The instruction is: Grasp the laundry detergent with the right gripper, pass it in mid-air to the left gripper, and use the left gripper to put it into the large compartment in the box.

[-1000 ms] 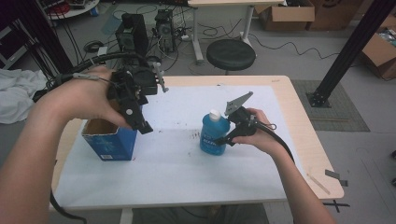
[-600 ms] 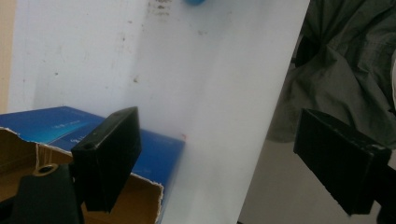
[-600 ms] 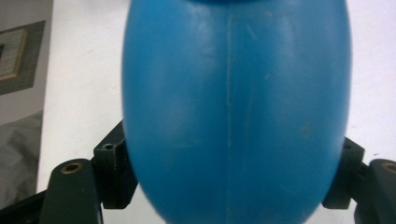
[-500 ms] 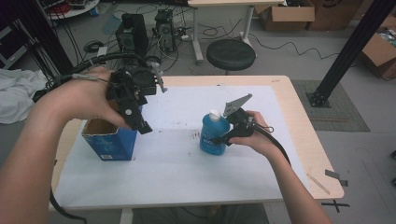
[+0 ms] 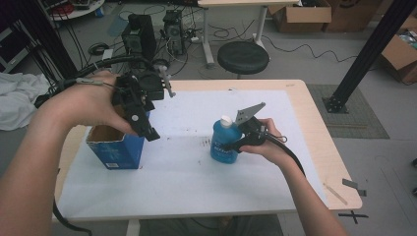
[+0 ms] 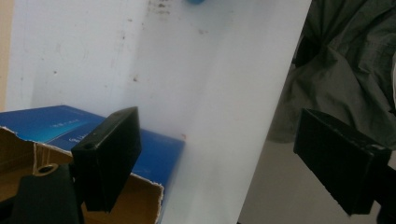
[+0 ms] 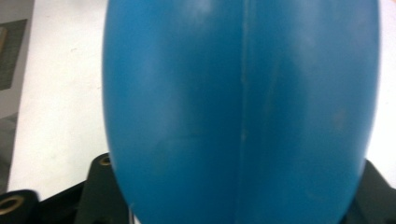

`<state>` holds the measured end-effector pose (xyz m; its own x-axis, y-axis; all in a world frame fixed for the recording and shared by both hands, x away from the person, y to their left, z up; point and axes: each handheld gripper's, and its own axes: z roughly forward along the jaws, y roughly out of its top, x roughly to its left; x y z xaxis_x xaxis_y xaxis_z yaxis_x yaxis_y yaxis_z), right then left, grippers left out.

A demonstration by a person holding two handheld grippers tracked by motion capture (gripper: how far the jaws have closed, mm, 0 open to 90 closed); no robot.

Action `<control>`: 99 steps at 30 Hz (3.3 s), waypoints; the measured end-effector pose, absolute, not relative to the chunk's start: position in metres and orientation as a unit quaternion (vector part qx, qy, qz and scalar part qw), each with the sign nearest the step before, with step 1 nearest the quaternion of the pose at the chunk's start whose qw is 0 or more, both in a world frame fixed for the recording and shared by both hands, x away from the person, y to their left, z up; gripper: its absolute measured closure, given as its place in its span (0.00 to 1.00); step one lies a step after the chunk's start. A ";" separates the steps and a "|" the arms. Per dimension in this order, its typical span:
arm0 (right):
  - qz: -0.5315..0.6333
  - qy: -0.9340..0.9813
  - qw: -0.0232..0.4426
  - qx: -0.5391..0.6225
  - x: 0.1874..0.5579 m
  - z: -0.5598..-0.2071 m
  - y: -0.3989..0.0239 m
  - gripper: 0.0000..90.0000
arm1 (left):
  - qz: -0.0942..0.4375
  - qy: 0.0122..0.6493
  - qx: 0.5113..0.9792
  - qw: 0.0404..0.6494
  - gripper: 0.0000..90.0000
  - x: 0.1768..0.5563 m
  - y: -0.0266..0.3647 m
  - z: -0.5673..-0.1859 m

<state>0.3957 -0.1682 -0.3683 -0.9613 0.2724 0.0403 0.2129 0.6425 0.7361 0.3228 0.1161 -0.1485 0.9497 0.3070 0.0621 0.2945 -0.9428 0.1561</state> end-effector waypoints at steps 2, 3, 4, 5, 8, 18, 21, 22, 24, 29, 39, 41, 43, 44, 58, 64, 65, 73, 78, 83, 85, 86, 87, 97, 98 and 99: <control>0.402 0.905 0.038 0.134 0.395 -0.369 -0.168 0.47 | 0.043 0.153 0.985 0.074 0.18 0.323 0.116 -0.149; 0.404 0.904 0.039 0.135 0.395 -0.369 -0.168 0.47 | 0.042 0.152 0.985 0.073 0.18 0.323 0.116 -0.149; 0.406 0.903 0.038 0.136 0.395 -0.369 -0.169 0.47 | 0.042 0.152 0.985 0.074 0.18 0.323 0.116 -0.149; 0.407 0.902 0.039 0.135 0.395 -0.370 -0.169 0.48 | 0.042 0.152 0.985 0.073 0.18 0.323 0.116 -0.149; 0.408 0.903 0.040 0.133 0.395 -0.370 -0.170 0.48 | 0.042 0.153 0.985 0.073 0.18 0.323 0.116 -0.149; 0.407 0.906 0.031 0.112 0.397 -0.369 -0.171 0.50 | 0.044 0.152 0.985 0.074 0.18 0.324 0.116 -0.149; 0.406 0.907 0.026 0.107 0.398 -0.367 -0.172 0.50 | 0.044 0.150 0.985 0.074 0.18 0.324 0.116 -0.149; 0.406 0.908 0.022 0.103 0.398 -0.367 -0.173 0.50 | 0.045 0.150 0.985 0.075 0.18 0.325 0.116 -0.149; 0.409 0.907 0.016 0.100 0.399 -0.365 -0.175 0.50 | 0.044 0.148 0.985 0.075 0.18 0.325 0.115 -0.149; 0.418 0.905 -0.006 0.079 0.399 -0.356 -0.180 0.50 | 0.046 0.146 0.985 0.077 0.18 0.326 0.111 -0.148; 0.418 0.908 -0.035 0.018 0.392 -0.324 -0.173 0.50 | 0.044 0.132 0.987 0.081 0.18 0.326 0.101 -0.145; 0.416 0.908 -0.041 0.008 0.390 -0.321 -0.170 0.50 | 0.042 0.130 0.987 0.082 0.18 0.326 0.099 -0.145; 0.412 0.910 -0.042 -0.002 0.389 -0.317 -0.167 0.50 | 0.040 0.127 0.988 0.083 0.18 0.327 0.097 -0.144; 0.412 0.910 -0.044 -0.006 0.388 -0.316 -0.165 0.50 | 0.039 0.127 0.987 0.085 0.18 0.327 0.096 -0.145; 0.409 0.909 -0.062 -0.041 0.383 -0.300 -0.139 0.50 | 0.033 0.106 0.989 0.102 0.18 0.329 0.076 -0.144; 0.408 0.909 -0.062 -0.050 0.379 -0.297 -0.133 0.50 | 0.028 0.103 0.989 0.099 0.18 0.334 0.064 -0.145; 0.408 0.909 -0.062 -0.051 0.379 -0.297 -0.133 0.50 | 0.029 0.103 0.990 0.097 0.18 0.335 0.062 -0.147; 0.410 0.908 -0.059 -0.057 0.374 -0.292 -0.128 0.50 | 0.020 0.089 0.992 0.092 0.18 0.339 0.044 -0.157; 0.409 0.909 -0.061 -0.060 0.372 -0.292 -0.125 0.50 | 0.019 0.081 0.992 0.093 0.18 0.341 0.035 -0.162; 0.409 0.908 -0.059 -0.063 0.373 -0.292 -0.122 0.50 | 0.017 0.074 0.993 0.091 0.18 0.342 0.026 -0.167; 0.408 0.909 -0.060 -0.062 0.372 -0.292 -0.122 0.50 | 0.017 0.074 0.993 0.091 0.18 0.343 0.024 -0.170; 0.408 0.909 -0.060 -0.062 0.372 -0.292 -0.121 0.50 | 0.016 0.072 0.993 0.089 0.18 0.344 0.022 -0.172; 0.408 0.909 -0.060 -0.062 0.372 -0.292 -0.121 0.50 | 0.015 0.072 0.993 0.091 0.18 0.344 0.020 -0.174; 0.411 0.907 -0.059 -0.063 0.372 -0.291 -0.122 0.50 | 0.015 0.056 0.994 0.088 0.18 0.345 0.008 -0.188; 0.413 0.907 -0.059 -0.061 0.372 -0.291 -0.123 0.50 | 0.015 0.056 0.994 0.088 0.18 0.345 0.007 -0.189; 0.413 0.907 -0.060 -0.061 0.372 -0.291 -0.123 0.50 | 0.015 0.057 0.994 0.090 0.18 0.346 0.007 -0.191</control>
<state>0.3722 -0.1229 -0.2907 -0.9852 -0.1610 0.0587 -0.0615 0.6521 0.7556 0.3457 0.0065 -0.1906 0.9930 0.1168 0.0187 0.1115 -0.9773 0.1800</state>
